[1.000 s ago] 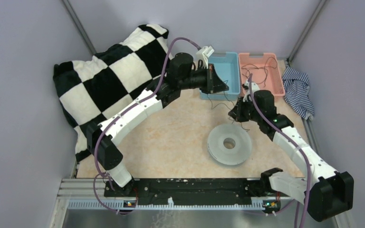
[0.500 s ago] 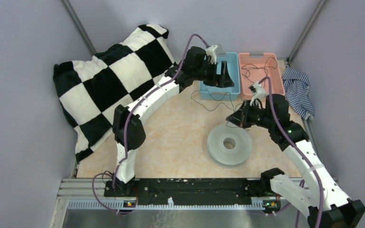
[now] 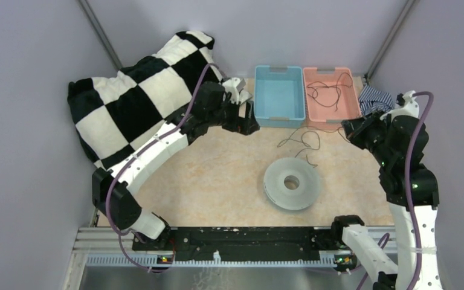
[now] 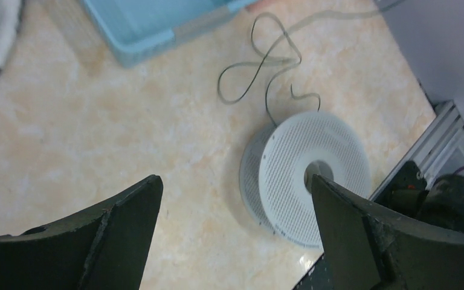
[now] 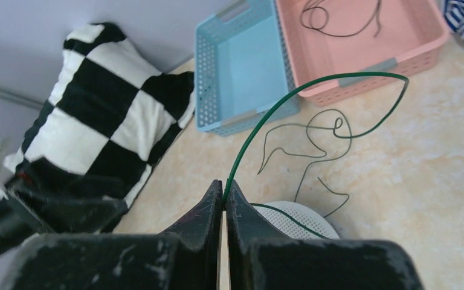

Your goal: Wrap the cables

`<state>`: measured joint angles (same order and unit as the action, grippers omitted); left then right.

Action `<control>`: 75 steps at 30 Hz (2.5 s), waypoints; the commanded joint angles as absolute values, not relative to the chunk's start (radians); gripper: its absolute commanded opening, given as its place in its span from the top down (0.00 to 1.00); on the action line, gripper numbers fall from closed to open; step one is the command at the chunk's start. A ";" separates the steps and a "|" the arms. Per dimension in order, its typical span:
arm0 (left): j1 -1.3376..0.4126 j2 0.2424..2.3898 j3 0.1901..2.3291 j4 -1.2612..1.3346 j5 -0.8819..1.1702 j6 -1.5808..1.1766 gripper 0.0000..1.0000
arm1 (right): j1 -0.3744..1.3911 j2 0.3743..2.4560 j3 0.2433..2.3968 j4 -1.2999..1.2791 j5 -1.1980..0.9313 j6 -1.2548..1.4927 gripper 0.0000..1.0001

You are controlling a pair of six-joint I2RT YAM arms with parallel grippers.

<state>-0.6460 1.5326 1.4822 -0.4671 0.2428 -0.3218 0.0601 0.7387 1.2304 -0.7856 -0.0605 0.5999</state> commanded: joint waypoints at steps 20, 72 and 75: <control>-0.667 1.780 1.013 0.099 0.813 -0.705 0.14 | 0.050 0.778 1.264 -0.751 0.131 0.690 1.00; -0.678 1.633 1.658 -0.804 0.197 -0.169 1.00 | 0.051 0.812 1.116 -0.614 -0.197 0.635 1.00; -0.750 1.581 1.570 -0.752 -0.040 -0.154 1.00 | 0.051 0.816 1.107 -0.606 -0.214 0.638 1.00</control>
